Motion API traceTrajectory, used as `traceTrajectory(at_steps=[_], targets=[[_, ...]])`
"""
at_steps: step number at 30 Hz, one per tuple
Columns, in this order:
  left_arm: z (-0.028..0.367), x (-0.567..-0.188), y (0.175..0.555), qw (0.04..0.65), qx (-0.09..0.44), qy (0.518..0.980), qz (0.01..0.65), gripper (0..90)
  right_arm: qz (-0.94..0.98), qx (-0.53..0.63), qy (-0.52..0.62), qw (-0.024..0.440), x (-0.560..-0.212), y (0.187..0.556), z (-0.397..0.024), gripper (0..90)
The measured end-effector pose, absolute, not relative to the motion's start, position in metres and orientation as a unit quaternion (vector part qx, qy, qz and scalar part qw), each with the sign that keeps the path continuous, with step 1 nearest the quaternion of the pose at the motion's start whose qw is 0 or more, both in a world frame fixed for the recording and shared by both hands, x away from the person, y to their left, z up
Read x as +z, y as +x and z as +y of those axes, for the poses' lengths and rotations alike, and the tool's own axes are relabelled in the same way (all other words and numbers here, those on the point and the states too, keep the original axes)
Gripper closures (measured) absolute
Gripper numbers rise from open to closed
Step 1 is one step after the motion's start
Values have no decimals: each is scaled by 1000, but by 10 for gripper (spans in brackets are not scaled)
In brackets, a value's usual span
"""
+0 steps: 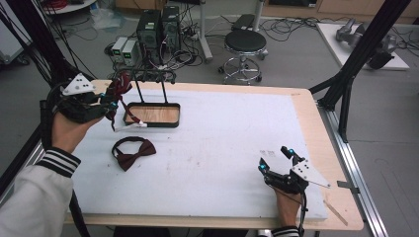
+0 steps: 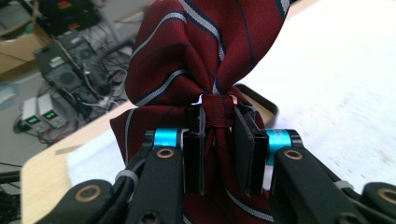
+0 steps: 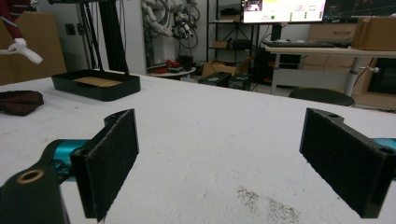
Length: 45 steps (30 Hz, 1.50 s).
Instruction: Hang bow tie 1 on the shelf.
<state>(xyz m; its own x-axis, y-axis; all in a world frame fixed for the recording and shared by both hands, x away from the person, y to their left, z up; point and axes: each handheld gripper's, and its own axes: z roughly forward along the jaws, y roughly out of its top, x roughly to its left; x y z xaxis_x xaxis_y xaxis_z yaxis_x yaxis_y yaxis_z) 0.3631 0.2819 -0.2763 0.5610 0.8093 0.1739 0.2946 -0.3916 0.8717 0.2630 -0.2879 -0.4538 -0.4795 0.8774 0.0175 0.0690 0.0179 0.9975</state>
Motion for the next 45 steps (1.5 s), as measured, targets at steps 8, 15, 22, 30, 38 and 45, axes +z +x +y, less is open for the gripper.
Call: traceTrajectory(at_steps=[8,15,22,30,38,45], targets=[[294,-272,381,434,307,756,380,747,626,590,378,343,-454,263,-288,109],[299,-267,395,427,318,751,390,748,626,589,376,345,-454,263,-288,109],[305,-261,417,416,328,745,406,748,626,589,376,346,-454,263,-287,109],[308,-260,441,407,332,741,419,748,626,589,377,346,-454,263,-287,109],[308,-259,456,412,339,729,429,748,626,589,375,347,-454,263,-288,109],[314,-266,465,411,340,716,450,748,626,589,376,346,-454,263,-287,109]])
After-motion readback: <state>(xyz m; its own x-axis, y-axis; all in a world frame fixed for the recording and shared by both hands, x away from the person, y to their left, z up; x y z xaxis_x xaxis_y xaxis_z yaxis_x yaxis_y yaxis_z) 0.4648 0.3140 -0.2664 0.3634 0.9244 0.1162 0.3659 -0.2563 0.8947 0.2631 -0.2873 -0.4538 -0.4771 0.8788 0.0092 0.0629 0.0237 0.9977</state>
